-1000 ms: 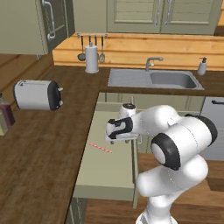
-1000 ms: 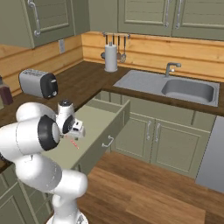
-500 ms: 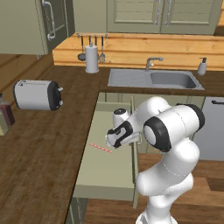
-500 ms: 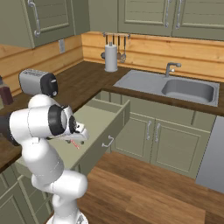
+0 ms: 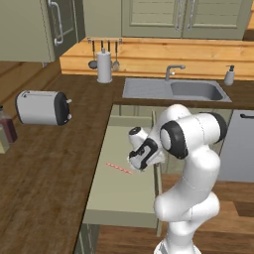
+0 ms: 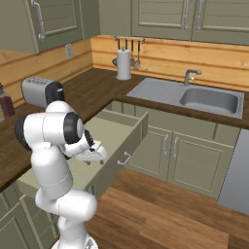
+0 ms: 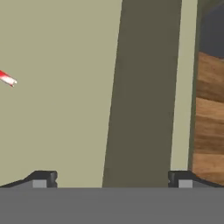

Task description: Take a straw from the drawer in front and place it inside the glass cup on the dining counter.

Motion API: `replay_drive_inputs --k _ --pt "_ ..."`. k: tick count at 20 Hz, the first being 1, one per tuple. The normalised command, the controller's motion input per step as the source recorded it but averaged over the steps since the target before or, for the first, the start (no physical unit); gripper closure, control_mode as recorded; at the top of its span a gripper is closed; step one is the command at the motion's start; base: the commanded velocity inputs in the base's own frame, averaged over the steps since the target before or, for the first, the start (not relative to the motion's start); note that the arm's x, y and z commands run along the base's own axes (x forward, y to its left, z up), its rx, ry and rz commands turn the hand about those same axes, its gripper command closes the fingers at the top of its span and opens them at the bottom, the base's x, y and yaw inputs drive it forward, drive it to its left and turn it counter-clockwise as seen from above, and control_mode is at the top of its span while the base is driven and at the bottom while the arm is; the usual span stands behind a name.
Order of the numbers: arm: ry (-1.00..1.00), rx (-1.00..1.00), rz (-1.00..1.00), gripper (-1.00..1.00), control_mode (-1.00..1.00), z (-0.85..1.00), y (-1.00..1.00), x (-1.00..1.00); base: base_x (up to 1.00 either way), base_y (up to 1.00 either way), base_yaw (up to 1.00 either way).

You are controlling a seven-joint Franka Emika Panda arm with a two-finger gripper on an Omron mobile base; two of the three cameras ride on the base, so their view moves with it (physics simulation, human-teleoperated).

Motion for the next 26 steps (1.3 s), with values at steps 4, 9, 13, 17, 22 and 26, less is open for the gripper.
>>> replay_drive_inputs --k 4,9,13,17,22,26 --pt "0.08 -0.12 -0.07 -1.0 -1.0 -0.25 -0.87 0.01 0.0 0.0 0.0" --pt "0.05 -0.09 -0.08 -1.0 -1.0 -0.18 -1.0 0.0 0.0 0.0 0.0" --pt "0.01 -0.02 -0.02 -1.0 -1.0 0.11 -0.69 -0.01 0.0 0.0 0.0" --pt "0.0 0.05 0.12 -1.0 -1.0 0.91 0.52 -0.23 0.0 0.0 0.0" --pt "0.05 0.0 0.15 -1.0 -1.0 0.85 1.0 -0.05 0.0 0.0 0.0" --pt "0.21 0.0 0.15 -1.0 -1.0 0.23 0.86 0.04 0.0 0.0 0.0"
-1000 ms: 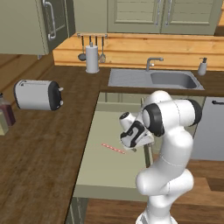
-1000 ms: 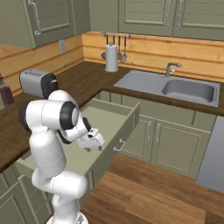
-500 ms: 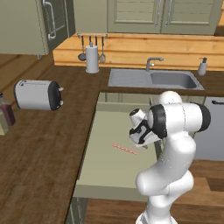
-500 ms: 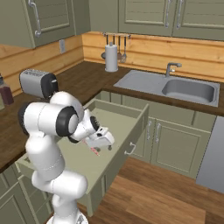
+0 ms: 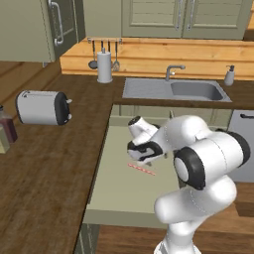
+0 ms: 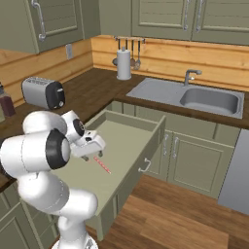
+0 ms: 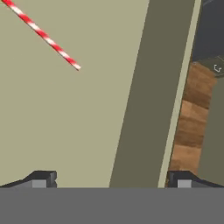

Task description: Take a straw from the drawer in front and place it inside the glass cup on the dining counter.

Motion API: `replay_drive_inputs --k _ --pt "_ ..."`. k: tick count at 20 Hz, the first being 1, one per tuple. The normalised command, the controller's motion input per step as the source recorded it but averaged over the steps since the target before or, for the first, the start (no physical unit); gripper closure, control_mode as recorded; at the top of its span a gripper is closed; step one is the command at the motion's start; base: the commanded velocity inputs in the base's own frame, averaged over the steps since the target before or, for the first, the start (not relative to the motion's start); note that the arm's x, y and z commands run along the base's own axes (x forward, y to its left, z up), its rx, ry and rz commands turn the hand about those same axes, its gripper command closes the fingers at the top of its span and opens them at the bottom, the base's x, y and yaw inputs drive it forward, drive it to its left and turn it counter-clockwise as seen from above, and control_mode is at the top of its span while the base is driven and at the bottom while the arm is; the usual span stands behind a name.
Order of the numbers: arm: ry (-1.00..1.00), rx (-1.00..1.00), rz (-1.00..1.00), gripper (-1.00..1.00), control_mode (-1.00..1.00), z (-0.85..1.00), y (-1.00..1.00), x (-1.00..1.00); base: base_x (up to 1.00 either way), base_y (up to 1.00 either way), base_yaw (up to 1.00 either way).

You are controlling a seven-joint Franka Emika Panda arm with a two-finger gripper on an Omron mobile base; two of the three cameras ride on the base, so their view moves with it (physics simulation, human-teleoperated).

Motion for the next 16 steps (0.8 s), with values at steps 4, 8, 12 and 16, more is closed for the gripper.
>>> replay_drive_inputs --k 4,8,12,16 --pt "0.26 0.0 0.14 -1.0 -1.0 0.0 0.56 0.3 0.0 0.0 0.0" --pt "0.22 0.06 0.13 -1.0 -1.0 -0.14 0.22 0.51 0.0 0.0 0.0" --pt "0.22 0.12 0.13 -1.0 -1.0 -0.4 0.0 0.48 0.0 0.0 0.0" --pt "0.21 0.15 0.14 -1.0 -1.0 -0.52 0.0 0.32 0.0 0.0 0.0"
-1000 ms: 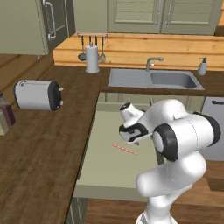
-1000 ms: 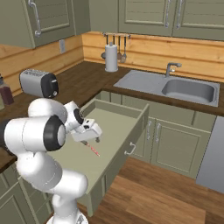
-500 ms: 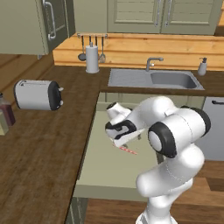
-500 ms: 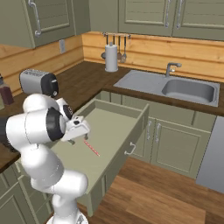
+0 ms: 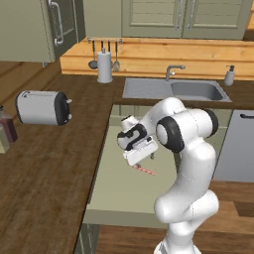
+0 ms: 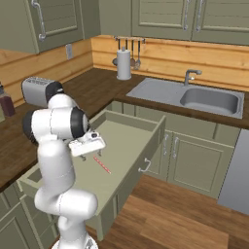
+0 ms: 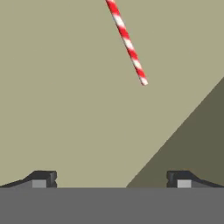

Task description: Take a straw from the drawer in front and place it inside the glass cup on the dining counter.

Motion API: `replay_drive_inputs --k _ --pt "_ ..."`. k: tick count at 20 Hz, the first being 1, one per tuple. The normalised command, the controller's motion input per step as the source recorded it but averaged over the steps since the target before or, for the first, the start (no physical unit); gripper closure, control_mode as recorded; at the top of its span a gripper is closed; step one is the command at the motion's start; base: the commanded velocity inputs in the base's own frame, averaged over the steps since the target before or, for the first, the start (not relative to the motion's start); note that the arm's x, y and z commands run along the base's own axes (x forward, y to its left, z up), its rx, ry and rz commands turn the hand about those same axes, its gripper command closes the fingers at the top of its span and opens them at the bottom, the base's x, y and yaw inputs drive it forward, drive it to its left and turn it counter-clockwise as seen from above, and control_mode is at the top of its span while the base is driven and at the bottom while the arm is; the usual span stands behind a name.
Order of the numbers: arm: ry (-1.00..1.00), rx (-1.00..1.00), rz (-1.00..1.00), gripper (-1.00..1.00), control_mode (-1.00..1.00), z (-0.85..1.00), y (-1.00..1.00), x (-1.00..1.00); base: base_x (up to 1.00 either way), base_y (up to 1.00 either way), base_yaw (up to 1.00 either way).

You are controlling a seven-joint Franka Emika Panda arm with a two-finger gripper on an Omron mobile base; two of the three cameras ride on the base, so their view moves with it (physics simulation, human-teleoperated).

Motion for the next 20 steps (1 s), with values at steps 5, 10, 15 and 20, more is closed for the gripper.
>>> replay_drive_inputs --k 5,10,15,20 --pt "0.18 0.09 0.12 -1.0 -1.0 -0.59 0.03 0.27 0.0 0.0 0.0" --pt "0.09 0.07 0.1 -1.0 -1.0 -0.35 0.03 0.48 0.0 0.0 0.0" --pt "0.04 0.06 0.07 -1.0 -1.0 -0.27 0.04 0.64 0.0 0.0 0.0" --pt "0.01 0.09 0.06 -1.0 -1.0 -0.38 0.05 0.37 0.0 0.0 0.0"
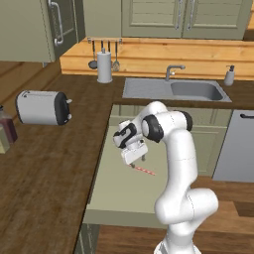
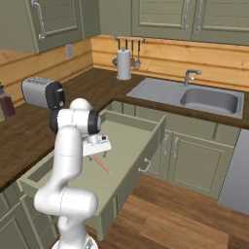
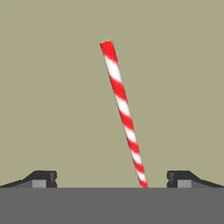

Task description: Take a straw from the drawer in front and place it inside the glass cup on the dining counter.

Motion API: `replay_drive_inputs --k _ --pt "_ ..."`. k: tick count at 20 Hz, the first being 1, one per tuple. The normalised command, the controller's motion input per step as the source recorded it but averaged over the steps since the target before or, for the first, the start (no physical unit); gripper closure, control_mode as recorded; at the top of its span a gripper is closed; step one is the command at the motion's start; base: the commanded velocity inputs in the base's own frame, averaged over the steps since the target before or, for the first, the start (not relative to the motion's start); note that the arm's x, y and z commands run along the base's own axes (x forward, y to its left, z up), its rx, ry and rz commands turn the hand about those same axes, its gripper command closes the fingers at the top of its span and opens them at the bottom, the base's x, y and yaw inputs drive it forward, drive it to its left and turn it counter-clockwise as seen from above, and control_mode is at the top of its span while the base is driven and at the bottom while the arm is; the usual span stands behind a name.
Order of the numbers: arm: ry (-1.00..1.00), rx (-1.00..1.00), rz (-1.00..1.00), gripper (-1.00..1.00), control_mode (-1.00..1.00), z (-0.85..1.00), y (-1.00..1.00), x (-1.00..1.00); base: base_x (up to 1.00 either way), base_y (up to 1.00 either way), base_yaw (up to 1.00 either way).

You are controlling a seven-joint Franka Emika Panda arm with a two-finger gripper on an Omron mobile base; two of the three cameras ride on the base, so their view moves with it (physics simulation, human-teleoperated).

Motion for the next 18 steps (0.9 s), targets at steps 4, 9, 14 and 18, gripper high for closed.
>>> replay_drive_inputs --k 4,9,14,18 --pt "0.0 0.09 0.05 -1.0 -1.0 -0.41 0.11 0.19 0.0 0.0 0.0" --pt "-0.01 0.06 0.04 -1.0 -1.0 -0.4 0.01 0.04 0.0 0.0 0.0" --pt "-0.05 0.05 0.03 -1.0 -1.0 -0.37 0.0 0.0 0.0 0.0 0.0" --pt "-0.04 0.05 0.03 -1.0 -1.0 -0.37 0.0 0.0 0.0 0.0 0.0"
